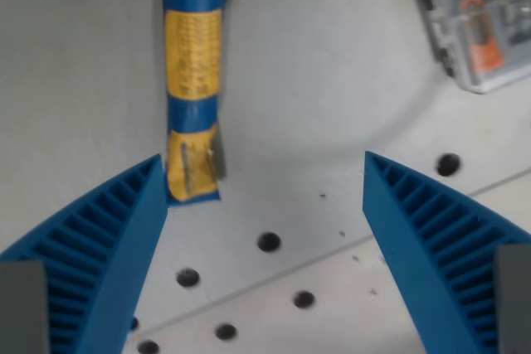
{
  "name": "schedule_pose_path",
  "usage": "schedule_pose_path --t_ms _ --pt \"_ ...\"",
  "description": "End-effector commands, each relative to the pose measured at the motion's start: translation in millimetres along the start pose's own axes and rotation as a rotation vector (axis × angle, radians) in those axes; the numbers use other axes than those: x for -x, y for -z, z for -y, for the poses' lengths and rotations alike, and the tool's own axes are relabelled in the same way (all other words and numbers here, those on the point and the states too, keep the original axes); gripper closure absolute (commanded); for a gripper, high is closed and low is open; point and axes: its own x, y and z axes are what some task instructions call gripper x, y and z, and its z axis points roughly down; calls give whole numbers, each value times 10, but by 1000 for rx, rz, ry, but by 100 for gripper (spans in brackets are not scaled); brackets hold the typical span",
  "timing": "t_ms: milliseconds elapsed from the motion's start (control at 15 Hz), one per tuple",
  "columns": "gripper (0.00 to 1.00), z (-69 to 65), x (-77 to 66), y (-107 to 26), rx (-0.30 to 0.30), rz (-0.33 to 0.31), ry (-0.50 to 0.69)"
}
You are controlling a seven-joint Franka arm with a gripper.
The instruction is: Move above the blue bag
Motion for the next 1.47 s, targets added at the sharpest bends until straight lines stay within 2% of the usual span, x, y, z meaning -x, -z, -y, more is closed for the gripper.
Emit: schedule_pose_path --t_ms 67,867,1133,1467 --pt "0 93 17 -130 -19 -72 -103" --pt "0 346 -53 -688 22 -80 -121" --pt "0 386 -57 -766 37 -78 -116" --pt "0 414 -56 -802 45 -73 -106"
